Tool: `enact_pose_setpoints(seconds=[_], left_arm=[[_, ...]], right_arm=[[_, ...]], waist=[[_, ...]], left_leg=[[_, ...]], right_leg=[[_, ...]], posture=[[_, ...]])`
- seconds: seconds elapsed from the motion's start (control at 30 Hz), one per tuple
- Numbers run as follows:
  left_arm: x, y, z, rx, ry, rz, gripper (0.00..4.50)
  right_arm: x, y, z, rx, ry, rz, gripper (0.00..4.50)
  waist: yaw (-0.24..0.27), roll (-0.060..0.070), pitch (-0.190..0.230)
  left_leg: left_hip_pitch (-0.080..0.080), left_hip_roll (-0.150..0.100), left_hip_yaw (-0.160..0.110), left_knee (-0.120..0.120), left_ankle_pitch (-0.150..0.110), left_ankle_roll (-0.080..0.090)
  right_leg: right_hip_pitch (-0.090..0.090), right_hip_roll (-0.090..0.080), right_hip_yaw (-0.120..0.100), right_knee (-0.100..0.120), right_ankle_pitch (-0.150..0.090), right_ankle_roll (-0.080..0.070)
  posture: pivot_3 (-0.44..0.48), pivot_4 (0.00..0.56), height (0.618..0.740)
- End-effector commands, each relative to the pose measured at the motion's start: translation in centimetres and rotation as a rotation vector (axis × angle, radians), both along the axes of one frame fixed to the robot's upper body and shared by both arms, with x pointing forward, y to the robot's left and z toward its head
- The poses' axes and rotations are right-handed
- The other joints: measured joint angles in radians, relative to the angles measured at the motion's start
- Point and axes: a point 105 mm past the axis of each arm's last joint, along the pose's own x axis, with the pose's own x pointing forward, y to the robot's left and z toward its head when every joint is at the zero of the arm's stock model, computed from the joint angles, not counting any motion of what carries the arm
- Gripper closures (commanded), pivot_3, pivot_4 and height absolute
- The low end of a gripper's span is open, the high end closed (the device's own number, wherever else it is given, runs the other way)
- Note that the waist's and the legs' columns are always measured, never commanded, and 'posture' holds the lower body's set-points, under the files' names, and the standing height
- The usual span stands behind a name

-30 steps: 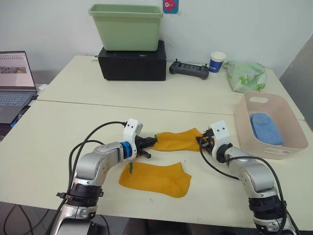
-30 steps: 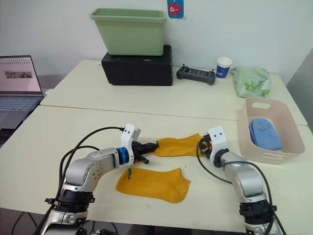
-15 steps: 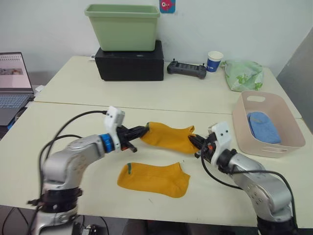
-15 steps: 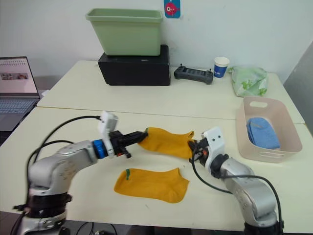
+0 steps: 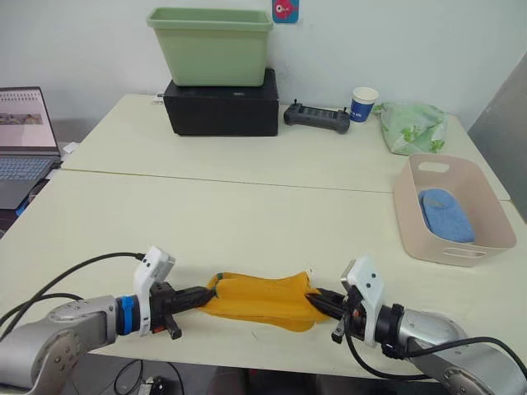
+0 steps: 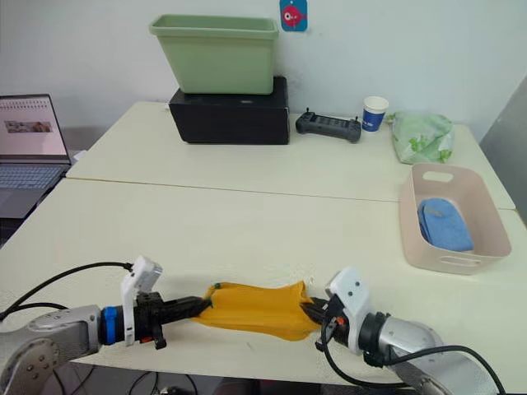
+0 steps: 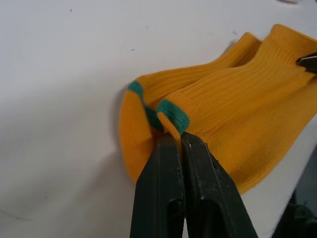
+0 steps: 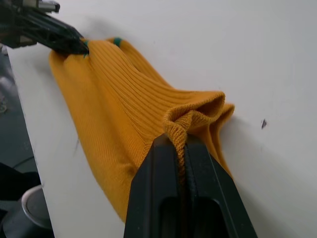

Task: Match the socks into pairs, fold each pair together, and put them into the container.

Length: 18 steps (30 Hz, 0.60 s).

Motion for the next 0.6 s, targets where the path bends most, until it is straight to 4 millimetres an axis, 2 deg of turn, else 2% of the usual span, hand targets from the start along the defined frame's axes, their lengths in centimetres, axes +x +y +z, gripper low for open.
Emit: enact_pose_setpoints(seconds=[0.03, 0.13, 0.27, 0.6], left_arm=[[0.9, 0.4, -0.1, 0.044, -0.074, 0.018, 4.5], [1.3, 0.5, -0.3, 0.044, -0.092, 0.021, 4.5], [0.9, 0.3, 0.8, -0.004, -0.104, 0.003, 4.5], [1.3, 0.1, 1.1, -0.008, -0.119, 0.018, 4.5]], right_arm=[[-0.3, 0.0, -0.1, -0.009, -0.041, 0.018, 4.49], [-0.7, 0.1, -0.8, -0.032, -0.057, 0.04, 4.49], [-0.7, 0.3, -0.3, 0.019, -0.069, 0.027, 4.49], [0.4, 1.1, -1.4, 0.009, -0.091, 0.022, 4.49]], waist=[[0.001, 0.0, 0.0], [0.001, 0.0, 0.0], [0.001, 0.0, 0.0], [0.0, -0.001, 0.0]], left_leg=[[0.0, 0.0, 0.0, 0.0, 0.0, 0.0], [0.0, 0.0, 0.001, 0.0, 0.0, 0.0], [0.0, 0.001, 0.001, 0.0, 0.0, 0.0], [0.0, 0.001, 0.001, 0.0, 0.0, 0.0]], right_leg=[[0.0, 0.0, 0.0, 0.0, 0.0, 0.0], [0.0, 0.0, 0.0, 0.0, 0.0, 0.0], [0.0, 0.0, 0.0, 0.0, 0.0, 0.0], [0.0, 0.001, 0.0, 0.0, 0.0, 0.0]], posture=[[0.0, 0.15, 0.719], [0.0, 0.15, 0.719], [0.0, 0.15, 0.719], [0.0, 0.15, 0.719]])
